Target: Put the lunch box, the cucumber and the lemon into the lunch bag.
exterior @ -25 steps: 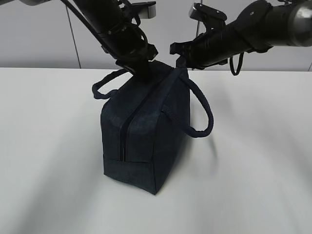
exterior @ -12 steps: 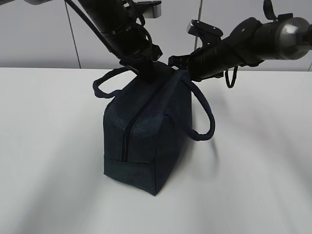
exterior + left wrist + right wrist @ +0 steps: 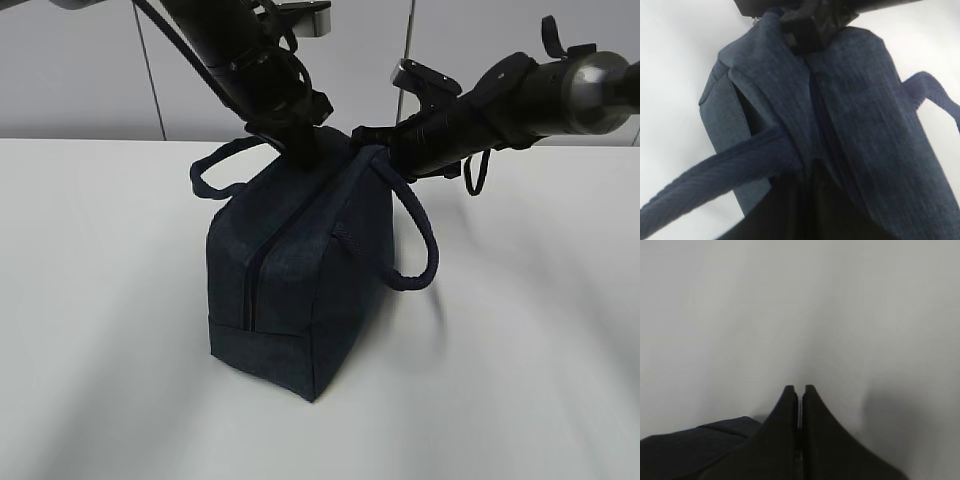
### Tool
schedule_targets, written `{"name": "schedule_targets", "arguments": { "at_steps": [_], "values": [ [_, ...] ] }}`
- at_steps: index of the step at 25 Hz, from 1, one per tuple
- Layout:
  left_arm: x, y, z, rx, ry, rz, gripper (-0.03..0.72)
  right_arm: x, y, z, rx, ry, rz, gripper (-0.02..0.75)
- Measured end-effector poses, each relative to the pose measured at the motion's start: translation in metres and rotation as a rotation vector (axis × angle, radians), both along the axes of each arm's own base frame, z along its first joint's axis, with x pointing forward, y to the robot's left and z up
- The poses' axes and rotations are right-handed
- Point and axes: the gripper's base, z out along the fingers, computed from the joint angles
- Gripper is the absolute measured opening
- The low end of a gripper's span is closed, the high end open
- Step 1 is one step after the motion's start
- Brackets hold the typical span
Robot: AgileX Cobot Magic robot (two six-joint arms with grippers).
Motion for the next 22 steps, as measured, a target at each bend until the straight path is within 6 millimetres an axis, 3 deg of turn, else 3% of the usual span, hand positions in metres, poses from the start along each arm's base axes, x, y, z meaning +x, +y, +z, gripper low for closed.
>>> {"name": "schedule_targets", "arguments": {
  "at_steps": [22],
  "values": [
    [0.0001, 0.0002, -0.0001, 0.003, -0.002, 0.000, -0.008, -0.0007, -0.0006, -0.0014, 0.014, 0.021, 0.007, 0.000]
  ]
}}
